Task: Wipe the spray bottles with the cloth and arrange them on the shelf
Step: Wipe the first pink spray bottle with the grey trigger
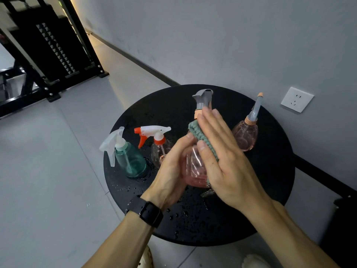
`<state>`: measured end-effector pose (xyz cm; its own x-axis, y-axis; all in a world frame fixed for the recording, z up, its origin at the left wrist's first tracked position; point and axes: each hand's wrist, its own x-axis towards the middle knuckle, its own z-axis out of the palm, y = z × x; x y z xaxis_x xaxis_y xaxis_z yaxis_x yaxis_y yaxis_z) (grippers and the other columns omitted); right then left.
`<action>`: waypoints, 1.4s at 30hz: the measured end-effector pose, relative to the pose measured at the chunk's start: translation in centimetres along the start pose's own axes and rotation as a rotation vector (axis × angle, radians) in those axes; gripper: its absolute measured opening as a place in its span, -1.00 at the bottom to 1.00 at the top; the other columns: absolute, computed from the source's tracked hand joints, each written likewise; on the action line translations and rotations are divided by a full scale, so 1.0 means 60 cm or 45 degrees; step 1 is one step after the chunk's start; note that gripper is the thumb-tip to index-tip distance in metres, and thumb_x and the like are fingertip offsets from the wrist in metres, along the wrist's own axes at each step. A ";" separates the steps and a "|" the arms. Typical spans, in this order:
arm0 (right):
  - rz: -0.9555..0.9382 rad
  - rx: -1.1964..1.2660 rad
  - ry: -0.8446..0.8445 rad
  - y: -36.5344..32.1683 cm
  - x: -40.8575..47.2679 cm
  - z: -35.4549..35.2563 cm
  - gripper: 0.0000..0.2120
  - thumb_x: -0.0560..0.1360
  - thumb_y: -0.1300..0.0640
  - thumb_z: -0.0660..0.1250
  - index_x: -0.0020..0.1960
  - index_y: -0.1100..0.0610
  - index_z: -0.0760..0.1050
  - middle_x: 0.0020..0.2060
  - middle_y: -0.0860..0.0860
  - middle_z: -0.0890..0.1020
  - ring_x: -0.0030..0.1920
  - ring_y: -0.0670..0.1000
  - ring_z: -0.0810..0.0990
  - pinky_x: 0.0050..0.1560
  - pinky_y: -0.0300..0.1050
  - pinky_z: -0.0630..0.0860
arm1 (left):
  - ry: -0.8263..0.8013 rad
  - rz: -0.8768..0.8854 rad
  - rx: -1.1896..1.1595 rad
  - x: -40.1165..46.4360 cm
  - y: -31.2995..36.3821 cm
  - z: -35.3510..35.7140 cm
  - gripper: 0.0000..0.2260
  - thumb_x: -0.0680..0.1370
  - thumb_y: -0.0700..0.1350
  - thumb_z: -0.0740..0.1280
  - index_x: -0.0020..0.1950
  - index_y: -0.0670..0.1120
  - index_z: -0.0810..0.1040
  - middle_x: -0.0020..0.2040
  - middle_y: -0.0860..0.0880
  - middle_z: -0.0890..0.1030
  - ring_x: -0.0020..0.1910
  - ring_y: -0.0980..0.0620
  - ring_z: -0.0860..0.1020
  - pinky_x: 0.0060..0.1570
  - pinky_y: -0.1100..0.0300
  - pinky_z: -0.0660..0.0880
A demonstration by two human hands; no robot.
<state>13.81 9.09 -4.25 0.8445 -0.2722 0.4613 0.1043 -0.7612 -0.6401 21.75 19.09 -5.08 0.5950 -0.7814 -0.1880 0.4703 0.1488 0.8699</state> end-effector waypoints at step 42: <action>-0.010 0.120 -0.001 -0.001 -0.002 -0.009 -0.54 0.65 0.09 0.04 0.53 0.14 0.20 0.54 -0.08 0.17 0.55 -0.15 -0.01 0.51 -0.22 0.04 | -0.027 -0.041 0.115 -0.006 0.006 0.006 -0.59 0.65 0.18 0.10 0.24 0.01 0.61 0.21 -0.14 0.64 0.20 -0.12 0.61 0.10 -0.03 0.56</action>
<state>13.44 8.84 -3.92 0.8439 -0.2663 0.4658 0.1597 -0.7043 -0.6918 21.49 19.18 -4.54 0.5658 -0.7979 -0.2076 0.4277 0.0688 0.9013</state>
